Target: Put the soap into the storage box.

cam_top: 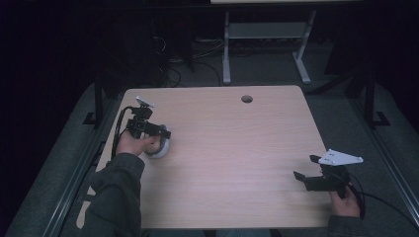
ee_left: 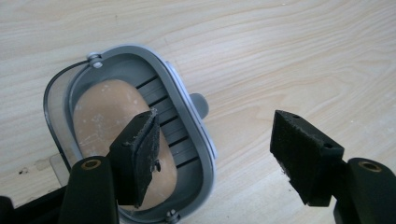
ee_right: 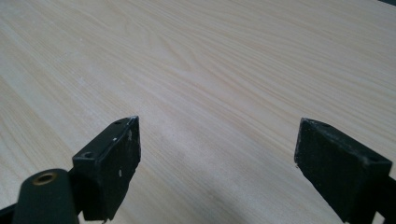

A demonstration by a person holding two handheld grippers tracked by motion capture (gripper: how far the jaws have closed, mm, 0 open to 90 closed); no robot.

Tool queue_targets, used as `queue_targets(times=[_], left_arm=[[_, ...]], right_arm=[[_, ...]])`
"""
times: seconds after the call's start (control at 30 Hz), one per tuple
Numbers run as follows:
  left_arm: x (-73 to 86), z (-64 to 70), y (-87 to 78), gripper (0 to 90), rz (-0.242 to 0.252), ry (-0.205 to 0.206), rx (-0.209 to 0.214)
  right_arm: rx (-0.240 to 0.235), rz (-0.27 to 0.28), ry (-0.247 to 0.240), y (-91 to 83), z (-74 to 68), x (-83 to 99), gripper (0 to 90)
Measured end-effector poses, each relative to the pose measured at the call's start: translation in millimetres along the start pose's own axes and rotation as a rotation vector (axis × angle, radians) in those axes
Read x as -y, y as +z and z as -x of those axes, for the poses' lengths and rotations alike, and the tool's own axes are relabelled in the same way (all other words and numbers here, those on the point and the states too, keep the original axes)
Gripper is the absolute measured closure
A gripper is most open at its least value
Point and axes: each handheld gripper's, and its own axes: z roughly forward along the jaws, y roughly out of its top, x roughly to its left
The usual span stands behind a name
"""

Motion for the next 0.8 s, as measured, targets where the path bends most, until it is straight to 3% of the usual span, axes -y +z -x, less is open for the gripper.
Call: queue_targets(times=[0.8], left_arm=[[8.6, 10.9, -7.2, 30.8, 0.045, 0.038, 0.097]], right_arm=[[0.001, -0.004, 0.001, 0.3, -0.7, -0.3, 14.0]])
